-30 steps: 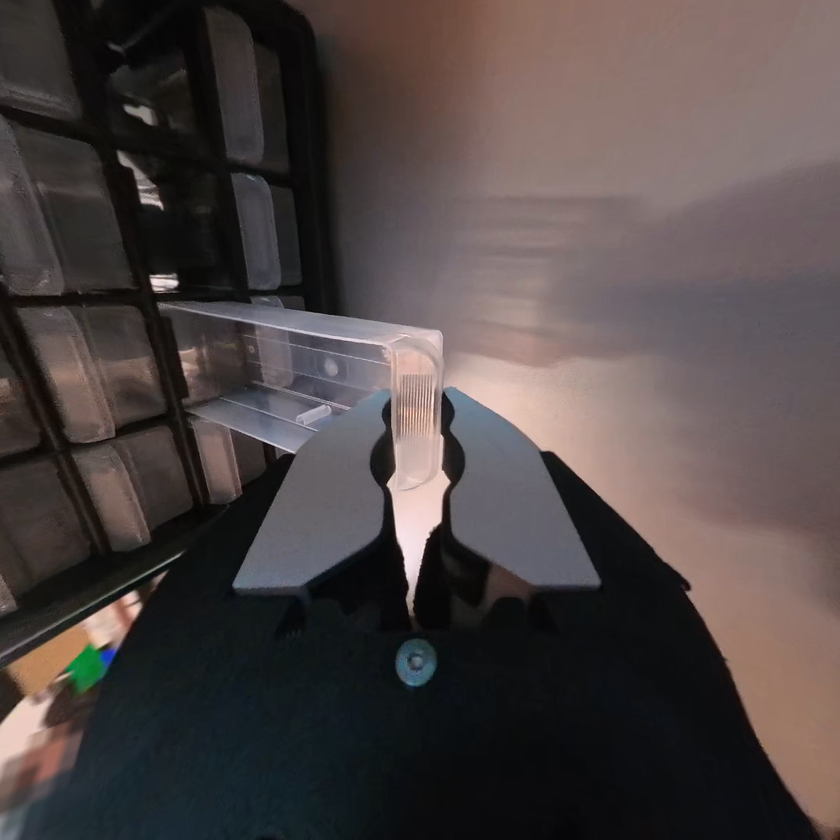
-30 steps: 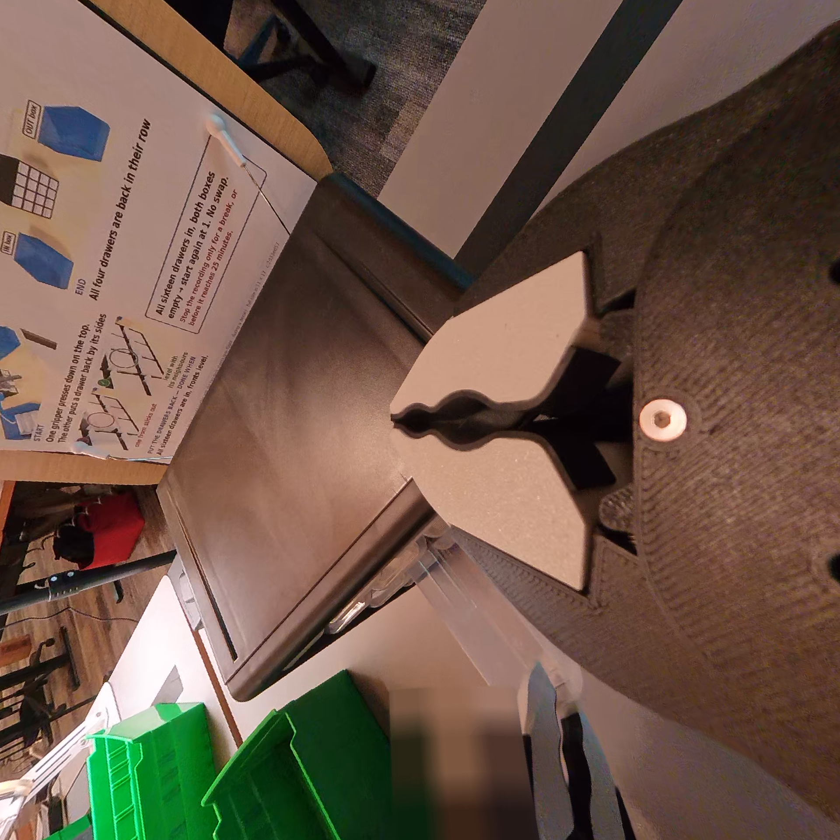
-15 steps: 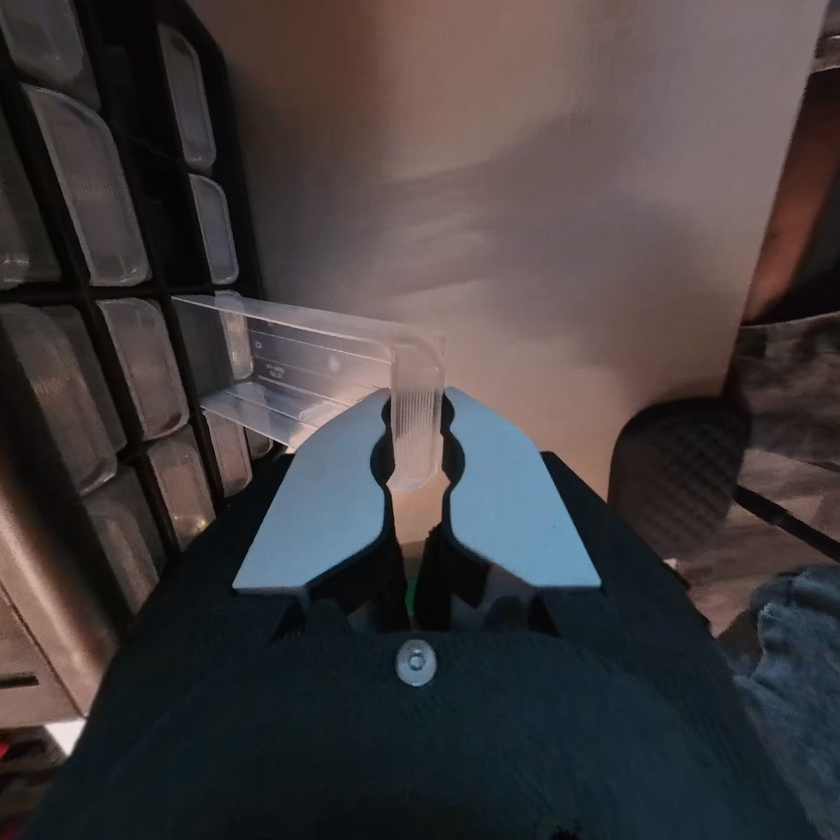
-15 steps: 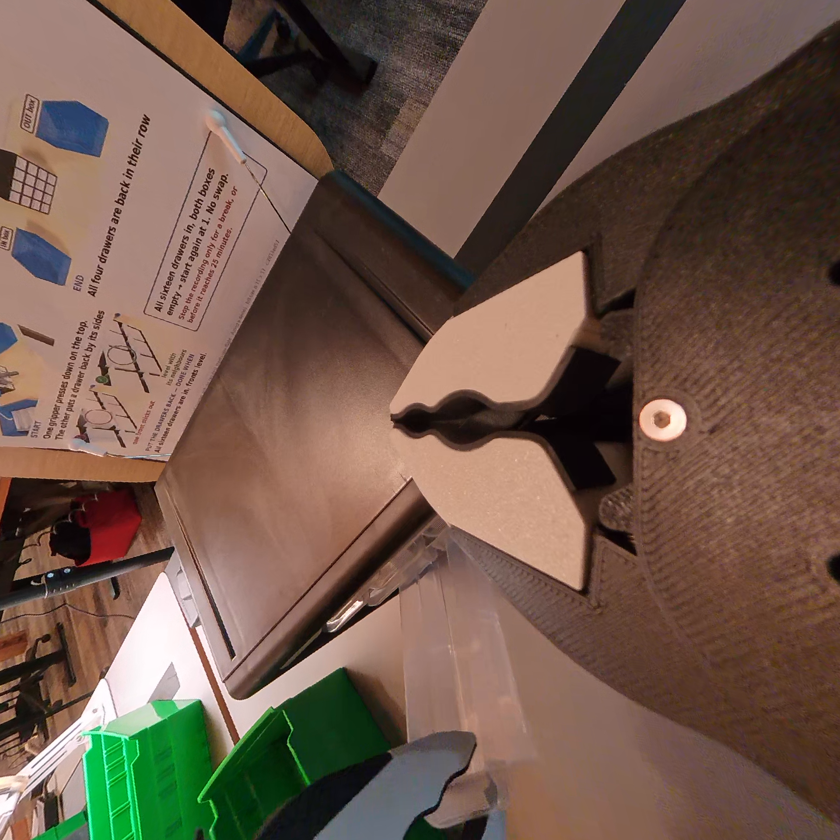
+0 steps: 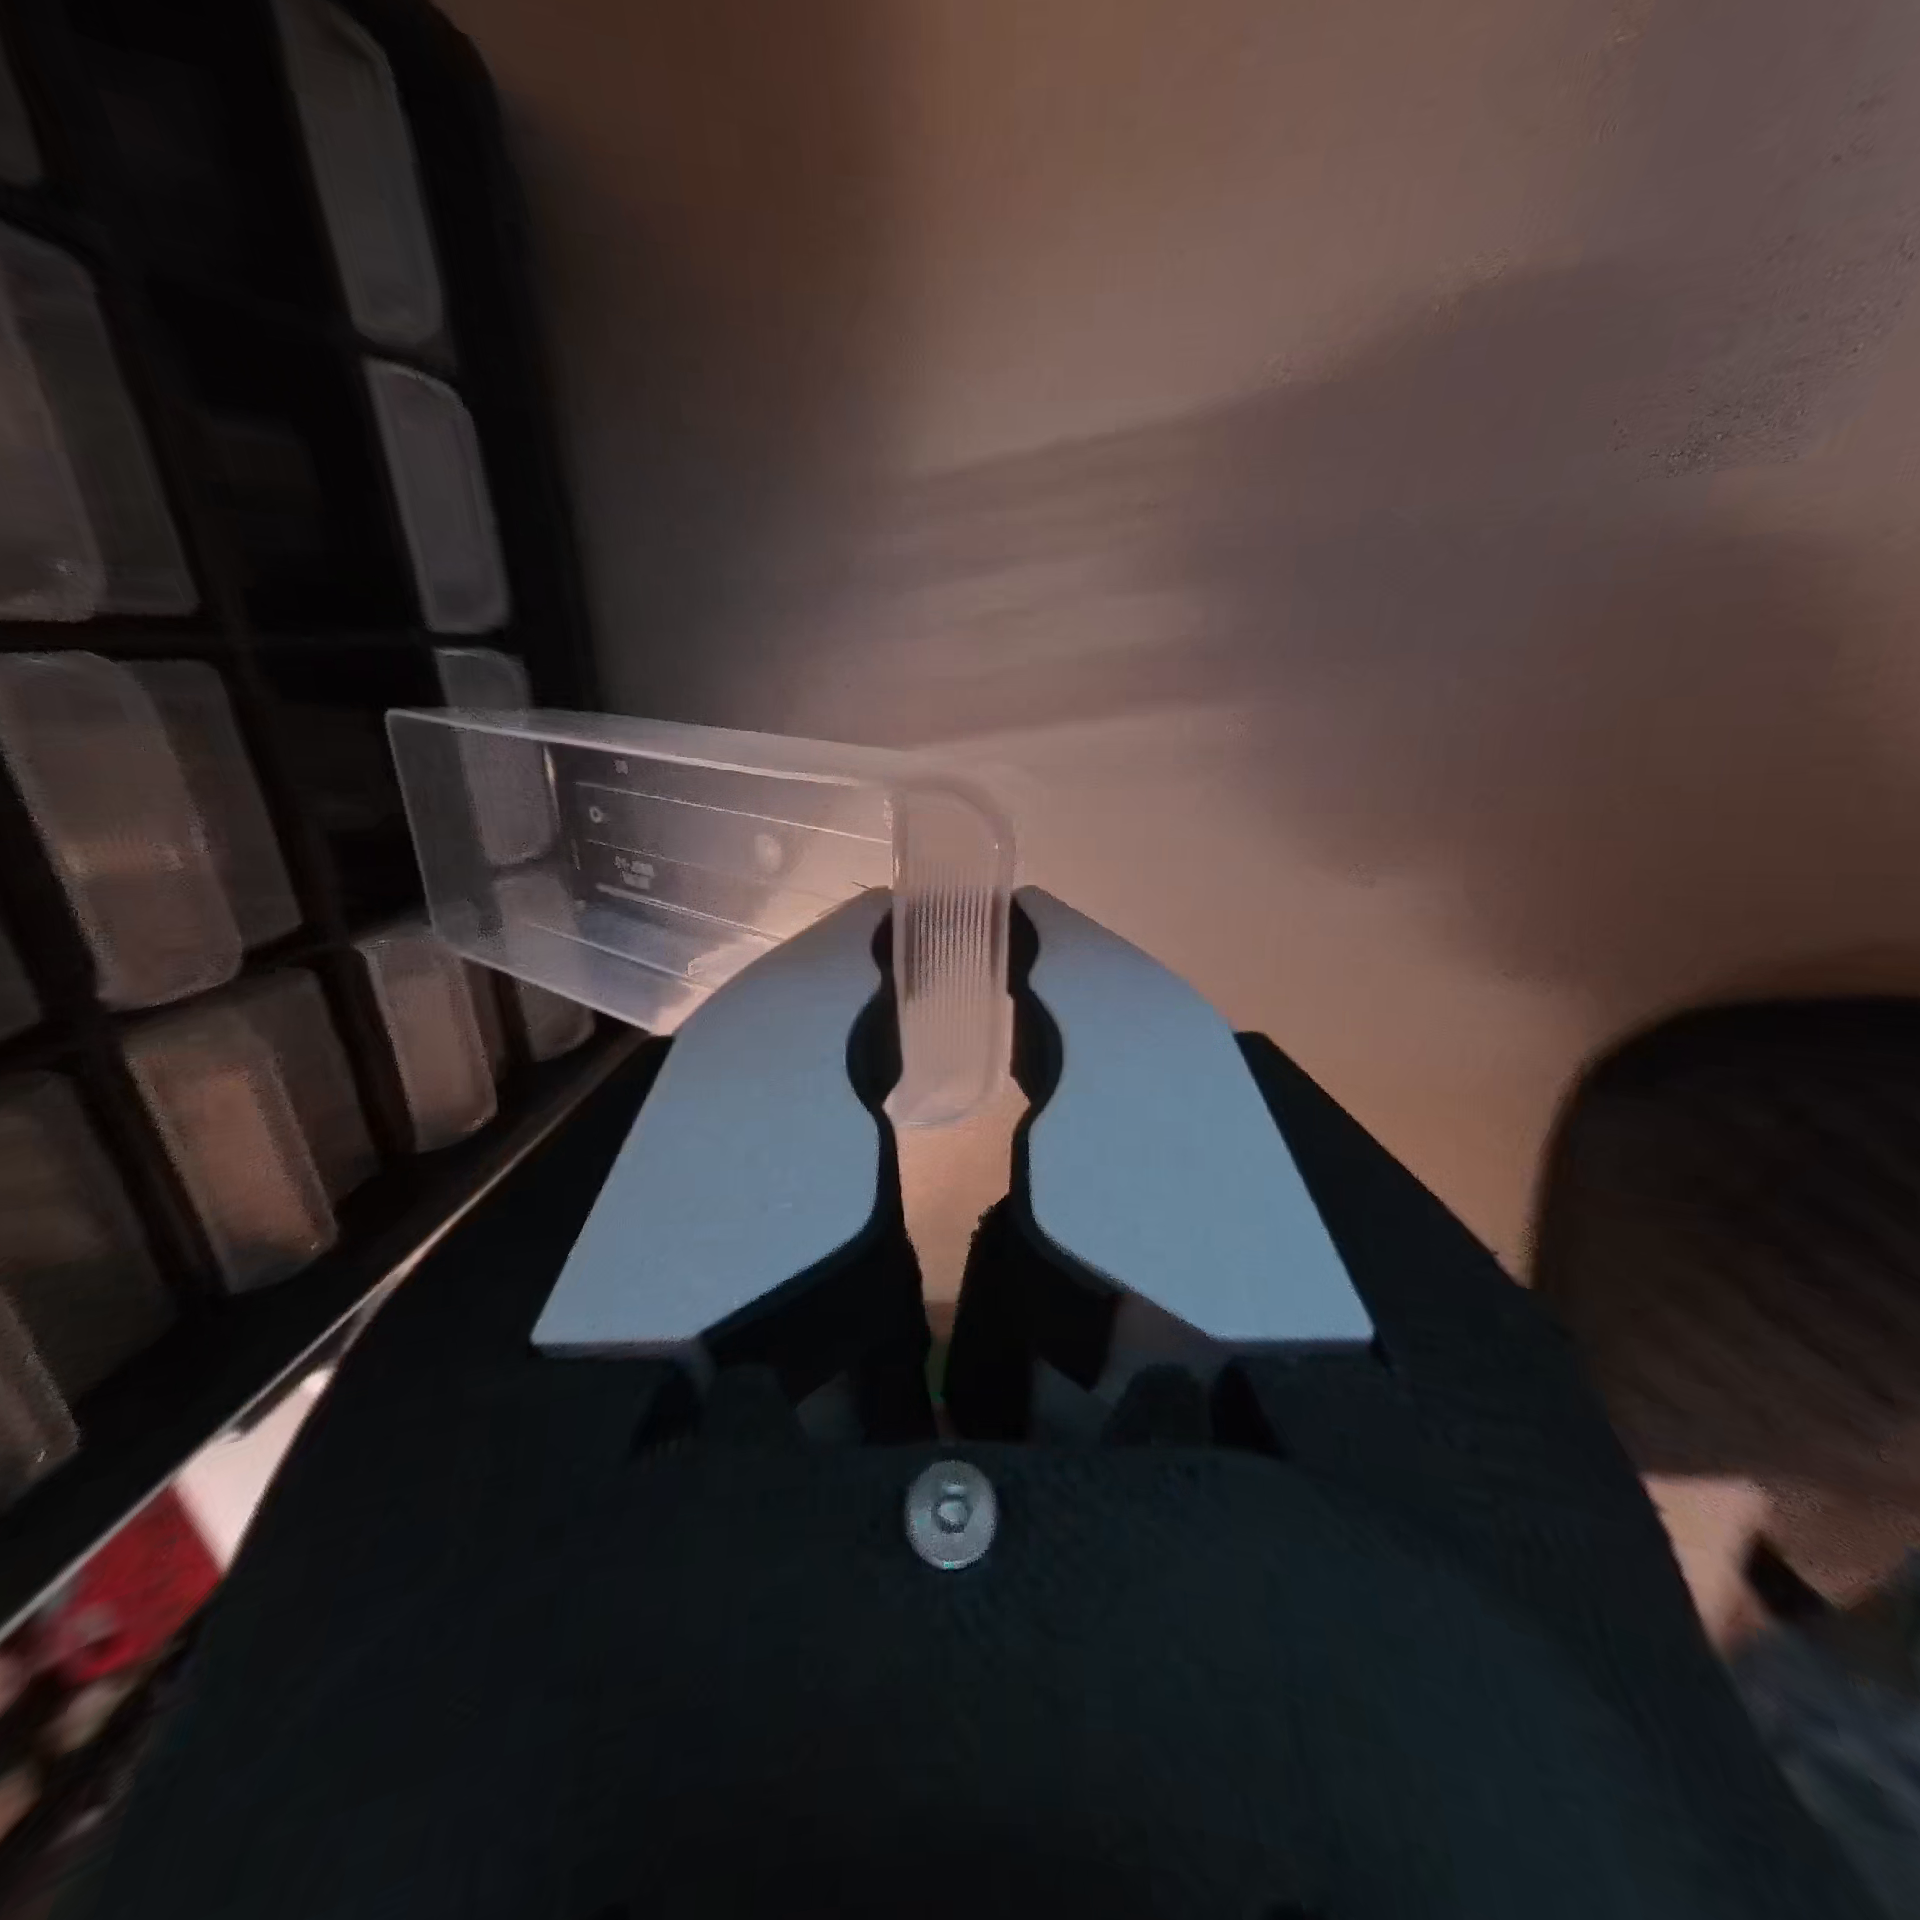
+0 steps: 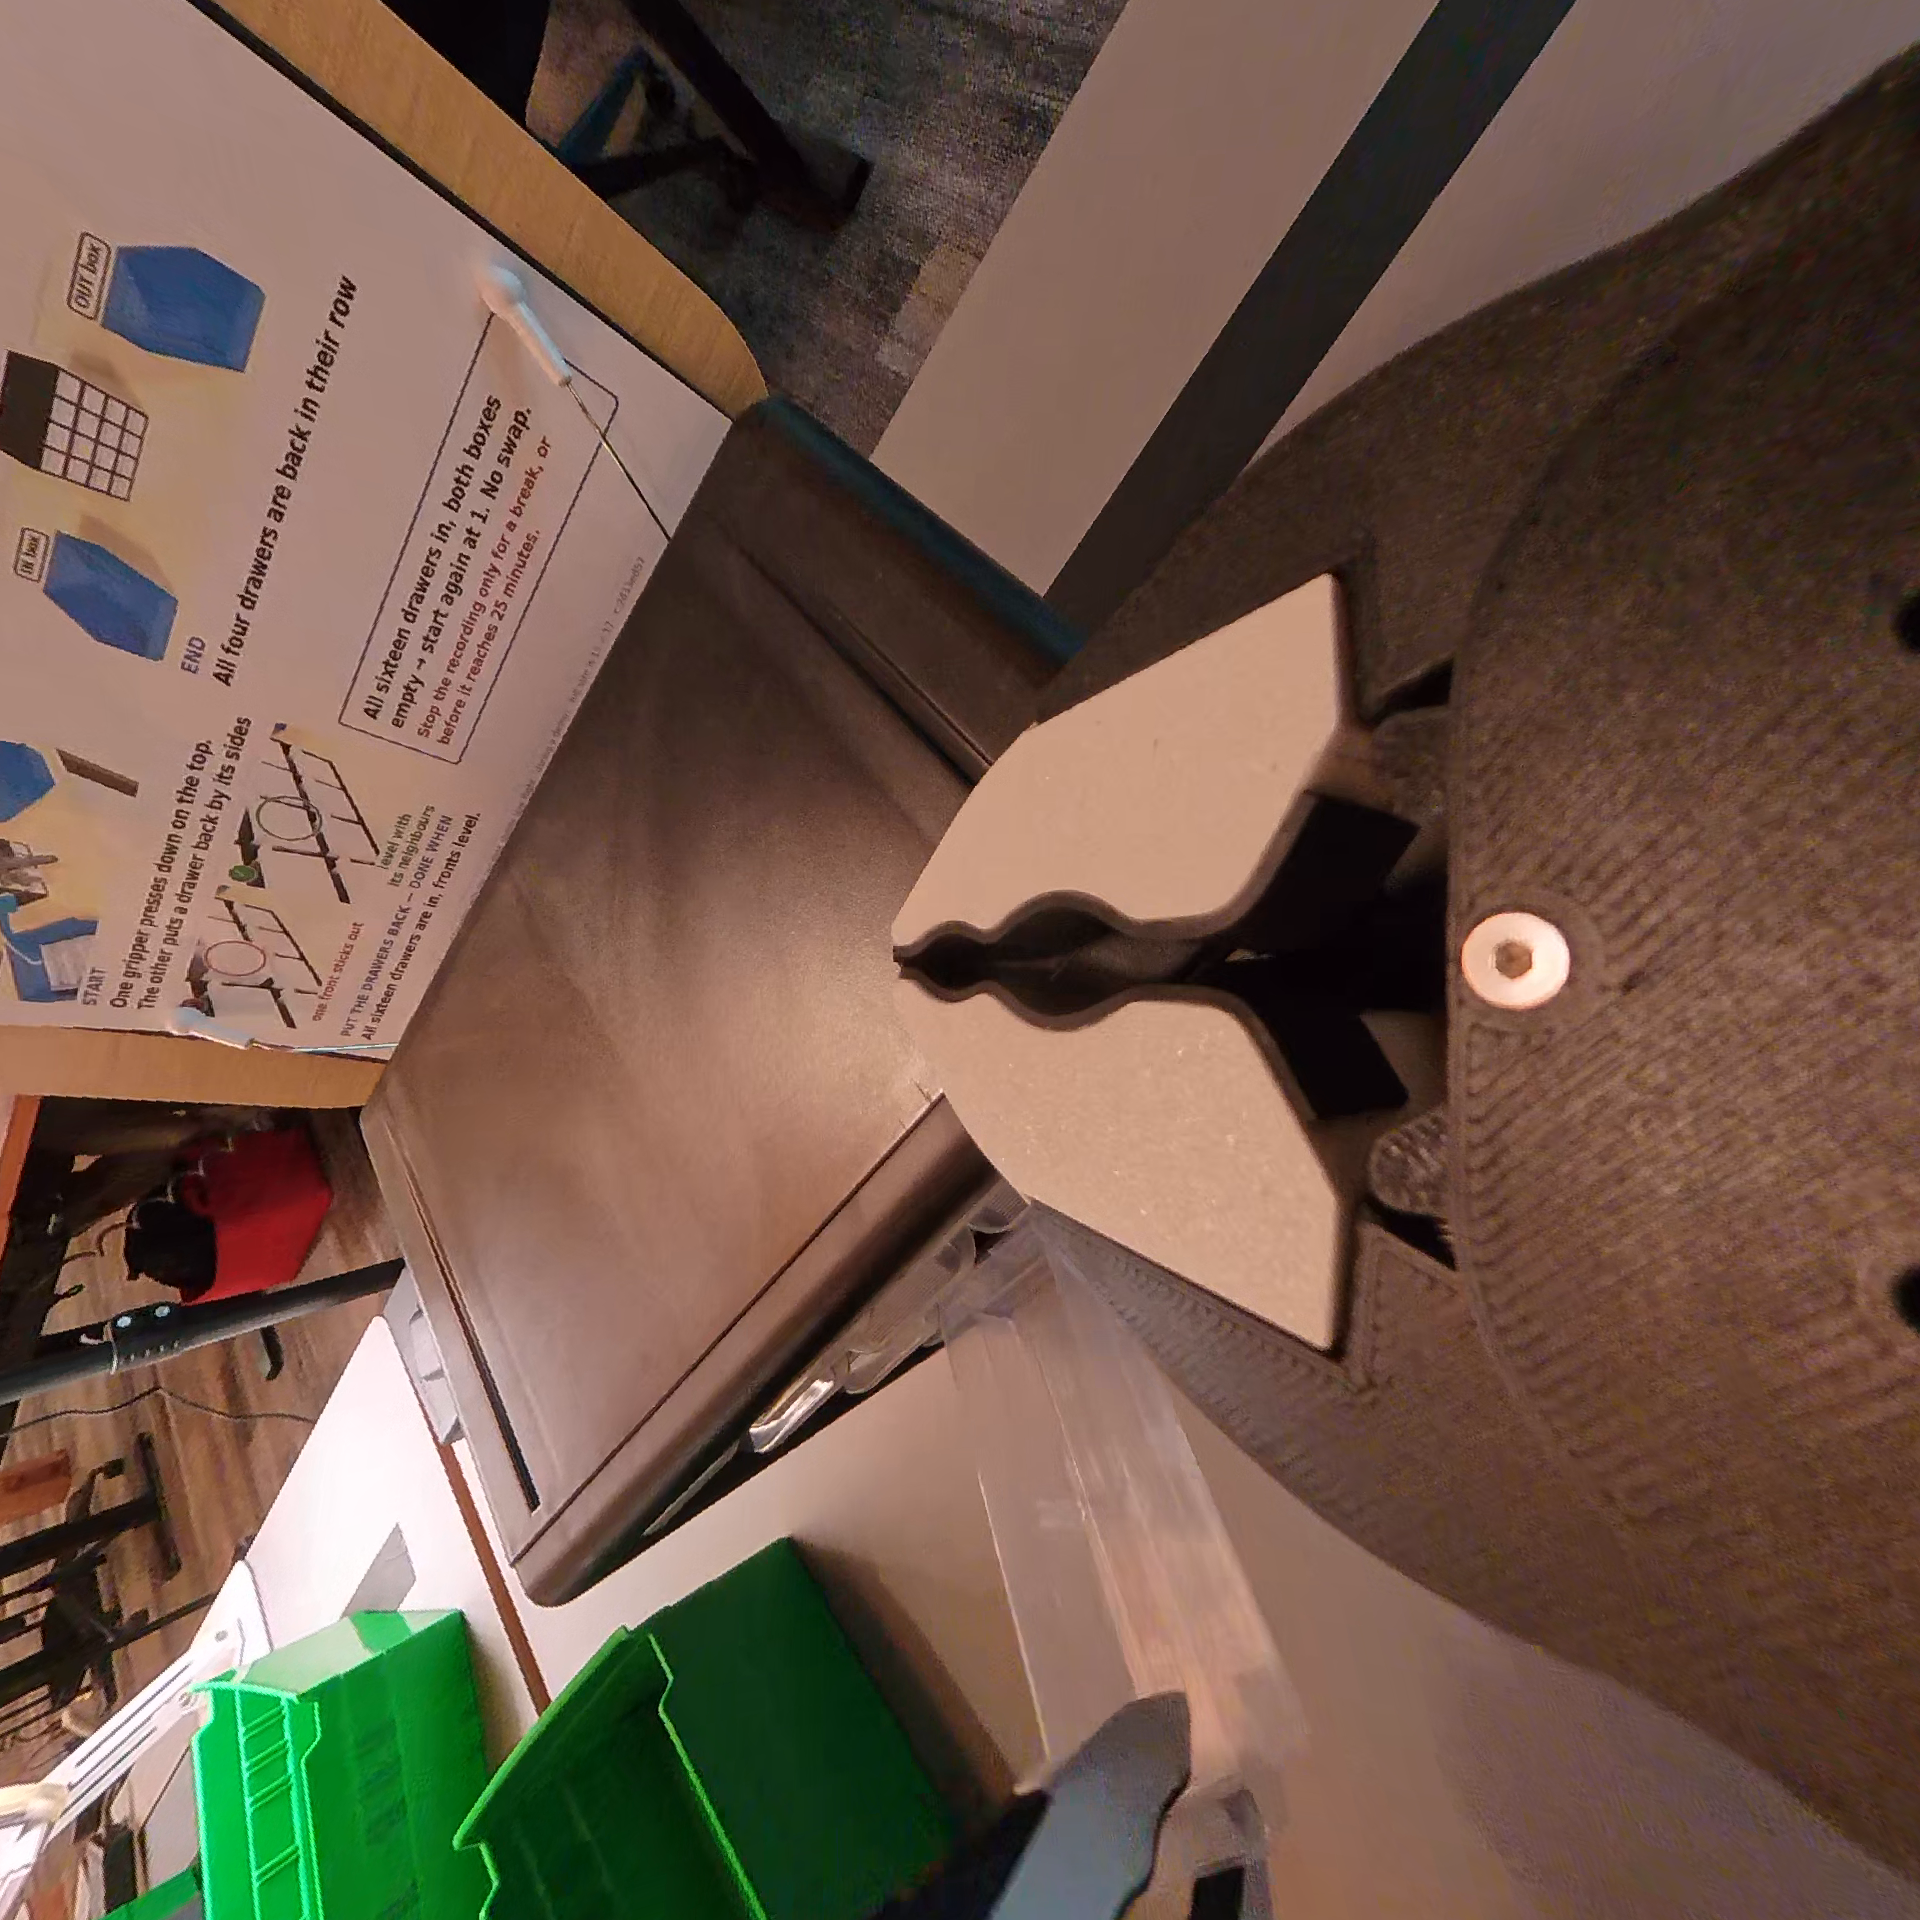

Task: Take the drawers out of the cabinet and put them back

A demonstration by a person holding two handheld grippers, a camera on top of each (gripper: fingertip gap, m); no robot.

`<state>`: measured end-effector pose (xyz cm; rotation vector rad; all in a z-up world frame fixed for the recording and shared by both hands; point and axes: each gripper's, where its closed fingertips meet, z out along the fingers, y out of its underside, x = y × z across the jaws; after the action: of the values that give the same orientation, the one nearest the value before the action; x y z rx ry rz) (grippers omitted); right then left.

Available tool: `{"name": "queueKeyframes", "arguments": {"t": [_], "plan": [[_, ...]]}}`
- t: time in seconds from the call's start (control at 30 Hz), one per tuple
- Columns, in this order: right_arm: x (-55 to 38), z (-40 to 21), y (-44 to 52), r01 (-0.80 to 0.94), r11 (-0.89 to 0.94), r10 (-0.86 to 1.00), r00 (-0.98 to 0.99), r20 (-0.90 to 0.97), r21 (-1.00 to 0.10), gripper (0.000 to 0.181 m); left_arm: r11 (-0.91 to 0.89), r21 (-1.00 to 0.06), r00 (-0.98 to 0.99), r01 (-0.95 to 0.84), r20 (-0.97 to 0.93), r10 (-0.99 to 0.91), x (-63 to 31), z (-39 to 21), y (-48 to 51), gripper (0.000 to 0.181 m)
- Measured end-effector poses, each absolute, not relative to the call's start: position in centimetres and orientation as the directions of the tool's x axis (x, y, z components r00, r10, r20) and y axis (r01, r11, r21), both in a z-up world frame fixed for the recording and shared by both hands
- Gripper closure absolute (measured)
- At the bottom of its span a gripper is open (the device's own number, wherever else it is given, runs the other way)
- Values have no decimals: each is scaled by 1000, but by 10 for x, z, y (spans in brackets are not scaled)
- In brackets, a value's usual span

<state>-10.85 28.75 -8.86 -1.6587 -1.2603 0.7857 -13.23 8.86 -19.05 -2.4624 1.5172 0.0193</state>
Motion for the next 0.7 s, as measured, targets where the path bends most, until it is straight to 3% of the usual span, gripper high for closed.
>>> {"name": "queueKeyframes", "arguments": {"t": [0.03, 0.1, 0.23, 0.37, 0.47, 0.63, 0.67, 0.7], "plan": [[-109, -89, 287, 396, -98, 959, 282, 19, -913, 180, -393, -221, 438, -893, -217, -872, -129, -193, 86, 164], [-109, -89, 288, 397, -98, 960, 280, 18, -913, 180, -333, -242, 407, -911, -409, -817, -124, -198, 85, 164], [-109, -89, 288, 406, -92, 958, 285, 30, -909, 180, -278, -142, 297, -950, -688, -662, -122, -210, 71, 164], [-109, -89, 288, 409, -88, 954, 298, 42, -908, 180, -216, -176, 265, -961, -811, -521, -102, -213, 59, 164], [-109, -89, 288, 415, -87, 952, 301, 47, -905, 180, -171, -105, 165, -980, -907, -387, -97, -204, 59, 164], [-108, -89, 284, 488, 12, 949, 269, 164, -873, 179, -84, -107, 130, -991, -929, -345, -88, -200, 55, 164], [-107, -87, 276, 498, 49, 959, 220, 181, -866, 171, -82, -90, 113, -993, -930, -350, -91, -200, 55, 164], [-105, -85, 263, 503, 83, 971, 153, 183, -860, 150, -74, -80, 101, -994, -930, -353, -93, -199, 53, 164]]}}
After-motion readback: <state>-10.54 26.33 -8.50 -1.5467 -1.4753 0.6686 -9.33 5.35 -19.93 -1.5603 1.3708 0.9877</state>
